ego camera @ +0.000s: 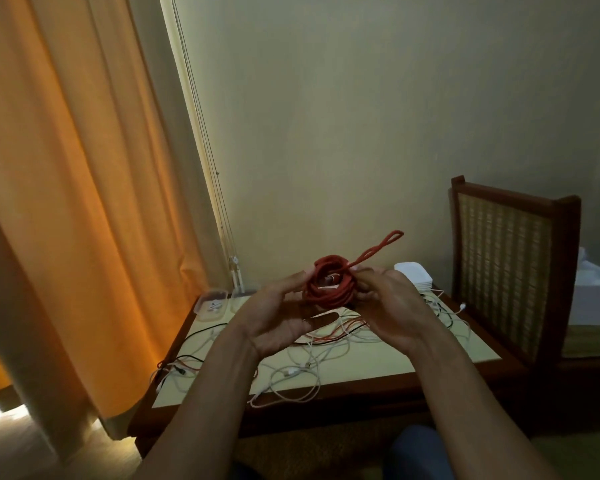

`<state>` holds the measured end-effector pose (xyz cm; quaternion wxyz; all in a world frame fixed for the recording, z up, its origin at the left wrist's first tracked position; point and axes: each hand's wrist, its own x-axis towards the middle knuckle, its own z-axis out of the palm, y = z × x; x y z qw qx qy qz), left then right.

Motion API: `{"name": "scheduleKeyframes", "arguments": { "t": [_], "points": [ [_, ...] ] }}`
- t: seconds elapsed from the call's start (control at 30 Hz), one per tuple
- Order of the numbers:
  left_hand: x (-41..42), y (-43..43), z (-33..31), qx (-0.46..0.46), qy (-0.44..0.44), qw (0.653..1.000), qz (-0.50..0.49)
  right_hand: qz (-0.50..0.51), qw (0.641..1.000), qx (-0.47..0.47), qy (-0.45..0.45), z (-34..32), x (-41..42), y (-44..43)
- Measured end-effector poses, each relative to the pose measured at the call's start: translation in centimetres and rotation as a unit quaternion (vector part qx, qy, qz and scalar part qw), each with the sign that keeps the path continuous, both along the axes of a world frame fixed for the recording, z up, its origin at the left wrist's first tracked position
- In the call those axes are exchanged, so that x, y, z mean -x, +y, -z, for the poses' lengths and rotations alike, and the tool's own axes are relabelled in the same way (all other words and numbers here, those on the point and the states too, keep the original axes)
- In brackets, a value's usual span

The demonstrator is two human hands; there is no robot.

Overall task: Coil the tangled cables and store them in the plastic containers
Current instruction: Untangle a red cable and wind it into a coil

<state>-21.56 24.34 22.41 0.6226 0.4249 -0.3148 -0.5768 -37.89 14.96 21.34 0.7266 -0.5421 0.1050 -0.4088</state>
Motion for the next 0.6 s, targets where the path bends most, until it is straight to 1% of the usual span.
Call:
{"name": "scheduleKeyframes", "arguments": {
  "t": [0.1,0.23,0.33,0.47,0.6],
  "points": [
    [-0.6,0.1,-0.6,-0.025,-0.061,0.997,0.034,-0.003,1.0,0.0,0.013,0.0,0.5,-0.3],
    [-0.6,-0.1,-0.7,0.003,-0.123,0.99,0.072,0.004,0.999,-0.007,0.032,0.4,0.9,-0.6],
    [-0.3,-0.4,-0.6,0.023,-0.145,0.988,0.045,-0.011,1.0,-0.01,0.024,0.5,1.1,-0.5],
    [0.2,-0.6,-0.1,0.039,-0.126,0.991,-0.001,-0.043,0.998,0.012,0.037,0.6,1.1,-0.6],
    [0.5,-1.0,0.1,0.041,-0.149,0.988,-0.027,-0.01,0.997,0.018,0.079,0.0,0.7,0.1]
  ]
}}
